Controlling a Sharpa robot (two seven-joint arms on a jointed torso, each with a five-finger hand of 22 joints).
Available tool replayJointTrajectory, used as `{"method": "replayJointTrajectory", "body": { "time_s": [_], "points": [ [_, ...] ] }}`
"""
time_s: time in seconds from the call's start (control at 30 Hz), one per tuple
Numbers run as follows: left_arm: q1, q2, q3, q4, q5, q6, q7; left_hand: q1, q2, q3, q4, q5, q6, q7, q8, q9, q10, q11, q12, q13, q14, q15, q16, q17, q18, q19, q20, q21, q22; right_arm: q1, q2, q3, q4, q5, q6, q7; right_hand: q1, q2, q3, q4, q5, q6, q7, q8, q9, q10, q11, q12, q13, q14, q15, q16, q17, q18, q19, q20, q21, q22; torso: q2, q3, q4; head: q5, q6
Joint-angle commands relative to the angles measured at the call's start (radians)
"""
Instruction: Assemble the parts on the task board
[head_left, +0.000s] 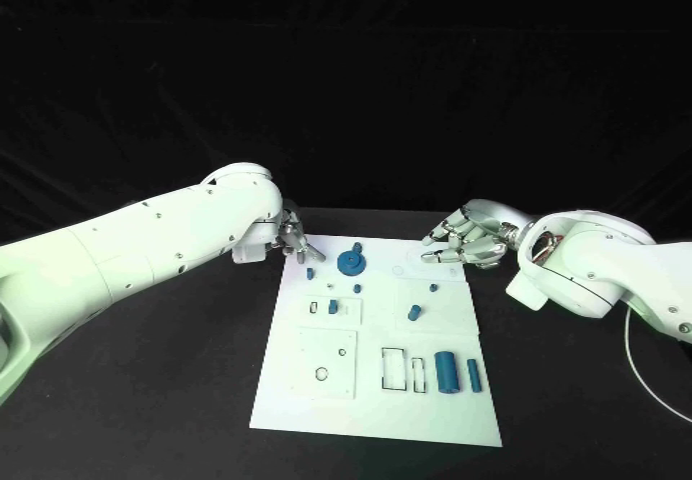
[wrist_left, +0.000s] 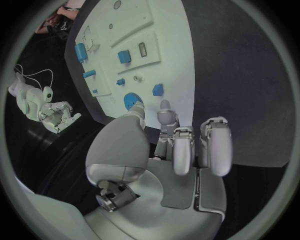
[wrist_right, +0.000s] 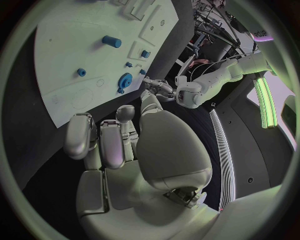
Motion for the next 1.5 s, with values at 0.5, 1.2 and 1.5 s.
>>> {"method": "replayJointTrajectory", "body": {
  "time_s": [0.5, 1.2, 1.5],
  "points": [
    [-0.019, 0.03, -0.005, -0.062, 0.036, 0.094, 0.021, 0.008, 0.043, -0.024, -0.001, 0.003, 0.039, -0.01, 0.009, -0.009, 0.026, -0.009, 0.031, 0.022, 0.105, -0.004, 0.003, 0.263, -0.004, 0.059, 0.0, 0.018, 0.164, -0.001, 0.003, 0.0, 0.001, -0.004, 0.012, 0.007, -0.001, 0.003, -0.007, 0.0, 0.007, 0.01, 0.0, 0.006, 0.002, 0.005, -0.003, 0.007, 0.002, 0.029, -0.003, -0.006, 0.001, 0.019, -0.003, 0.001, -0.004, 0.0, -0.003, 0.0006, 0.0033, 0.0, -0.005],
    [-0.026, 0.043, -0.005, -0.074, 0.038, 0.059, 0.028, 0.051, 0.06, -0.023, -0.01, 0.005, 0.045, -0.014, 0.011, -0.014, 0.03, -0.013, 0.037, 0.024, 0.105, -0.008, 0.003, 0.263, -0.005, 0.06, -0.004, 0.019, 0.166, -0.002, 0.006, 0.0, 0.0, -0.004, 0.018, 0.007, 0.001, 0.005, -0.008, -0.001, 0.009, 0.011, -0.001, 0.006, 0.002, 0.006, -0.003, 0.009, 0.003, 0.029, -0.004, -0.007, -0.001, 0.019, -0.003, 0.001, -0.005, -0.001, -0.003, 0.0018, 0.0016, 0.003, -0.004],
    [-0.026, 0.045, -0.005, -0.077, 0.038, 0.067, 0.025, 0.139, 0.092, 0.018, -0.049, 0.008, 0.042, -0.018, 0.009, -0.021, 0.03, -0.017, 0.036, 0.02, 0.105, -0.012, 0.003, 0.263, -0.005, 0.06, -0.008, 0.019, 0.167, -0.002, 0.006, 0.0, 0.001, -0.004, 0.021, 0.007, 0.002, 0.005, -0.008, -0.001, 0.01, 0.012, -0.001, 0.007, 0.002, 0.006, -0.003, 0.01, 0.003, 0.029, -0.004, -0.007, -0.001, 0.019, -0.003, 0.001, -0.005, -0.001, -0.002, 0.0014, 0.0015, 0.0, -0.005]
  ]
}}
